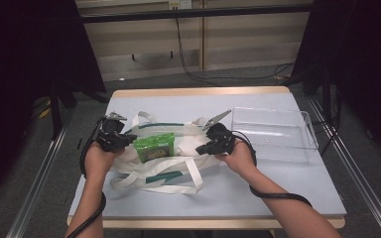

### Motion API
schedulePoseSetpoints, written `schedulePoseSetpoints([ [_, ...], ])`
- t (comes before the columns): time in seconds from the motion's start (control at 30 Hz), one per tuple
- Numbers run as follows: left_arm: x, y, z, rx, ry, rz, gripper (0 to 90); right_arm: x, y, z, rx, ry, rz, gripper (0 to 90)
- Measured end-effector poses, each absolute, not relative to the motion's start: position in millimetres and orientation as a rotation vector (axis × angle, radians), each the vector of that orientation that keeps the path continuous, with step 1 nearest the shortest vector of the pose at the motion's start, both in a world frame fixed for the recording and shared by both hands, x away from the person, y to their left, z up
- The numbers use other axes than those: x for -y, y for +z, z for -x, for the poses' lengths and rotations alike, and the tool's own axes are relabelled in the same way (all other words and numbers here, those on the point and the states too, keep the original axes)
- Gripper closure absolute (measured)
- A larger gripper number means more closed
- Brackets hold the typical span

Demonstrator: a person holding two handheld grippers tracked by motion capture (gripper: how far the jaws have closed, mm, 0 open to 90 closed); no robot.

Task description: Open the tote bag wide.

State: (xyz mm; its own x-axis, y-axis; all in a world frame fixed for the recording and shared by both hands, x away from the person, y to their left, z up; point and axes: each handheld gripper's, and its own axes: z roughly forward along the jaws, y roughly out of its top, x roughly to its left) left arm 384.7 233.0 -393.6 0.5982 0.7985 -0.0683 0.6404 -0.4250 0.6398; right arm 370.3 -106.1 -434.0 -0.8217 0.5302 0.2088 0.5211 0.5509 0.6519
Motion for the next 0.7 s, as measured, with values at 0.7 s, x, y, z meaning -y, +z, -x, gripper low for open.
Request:
schedulePoseSetpoints([
  [0.7, -238.3, -410.7, -401.5, -1.219, 0.338, -2.161, 90.0, 112.3, -447.1, -358.1, -2.754, 1.162, -0.900, 90.0],
])
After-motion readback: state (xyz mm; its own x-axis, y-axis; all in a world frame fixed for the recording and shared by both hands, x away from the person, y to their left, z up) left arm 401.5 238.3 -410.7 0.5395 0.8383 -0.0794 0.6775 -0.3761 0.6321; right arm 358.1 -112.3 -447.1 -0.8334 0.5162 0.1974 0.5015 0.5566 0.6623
